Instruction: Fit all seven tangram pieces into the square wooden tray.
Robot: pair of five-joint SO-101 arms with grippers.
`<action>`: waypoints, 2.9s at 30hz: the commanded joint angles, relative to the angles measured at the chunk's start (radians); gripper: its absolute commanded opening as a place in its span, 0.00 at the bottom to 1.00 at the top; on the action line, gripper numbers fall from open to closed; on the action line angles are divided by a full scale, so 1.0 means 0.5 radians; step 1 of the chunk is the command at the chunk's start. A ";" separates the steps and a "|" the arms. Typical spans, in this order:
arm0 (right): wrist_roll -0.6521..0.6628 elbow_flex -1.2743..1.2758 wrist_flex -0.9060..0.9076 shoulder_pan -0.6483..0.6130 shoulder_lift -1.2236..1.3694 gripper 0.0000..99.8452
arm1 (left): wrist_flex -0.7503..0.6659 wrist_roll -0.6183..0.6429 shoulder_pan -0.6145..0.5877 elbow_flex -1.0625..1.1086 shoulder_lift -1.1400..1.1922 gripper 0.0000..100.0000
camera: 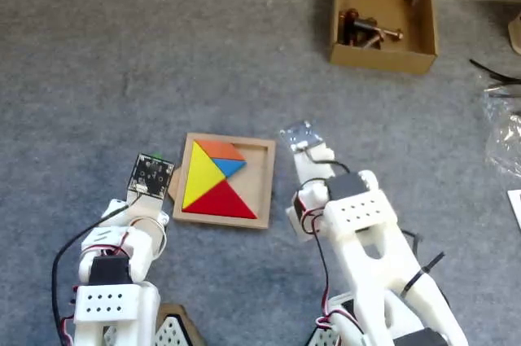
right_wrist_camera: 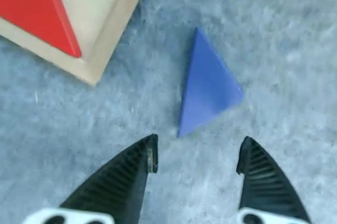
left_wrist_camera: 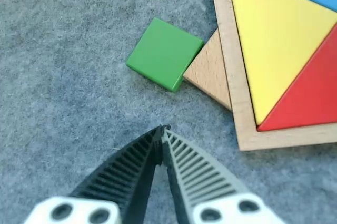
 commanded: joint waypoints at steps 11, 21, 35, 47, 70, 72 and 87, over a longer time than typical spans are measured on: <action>-0.015 0.005 -0.394 -0.020 0.269 0.29 | 0.006 -0.015 0.023 0.044 -0.029 0.01; -0.015 -0.002 -0.496 -0.017 0.471 0.29 | 0.006 -0.015 0.023 0.044 -0.029 0.01; 0.068 0.002 -0.664 -0.020 0.557 0.29 | 0.006 -0.015 0.023 0.044 -0.029 0.01; -0.058 0.140 -0.809 -0.017 0.560 0.23 | 0.006 -0.015 0.023 0.044 -0.029 0.01; -0.049 0.155 -0.806 -0.017 0.548 0.13 | 0.006 -0.015 0.023 0.044 -0.029 0.01; -0.049 0.155 -0.806 -0.017 0.548 0.11 | 0.006 -0.015 0.023 0.044 -0.029 0.01; -0.043 0.140 -0.812 -0.017 0.545 0.02 | 0.006 -0.015 0.023 0.044 -0.029 0.01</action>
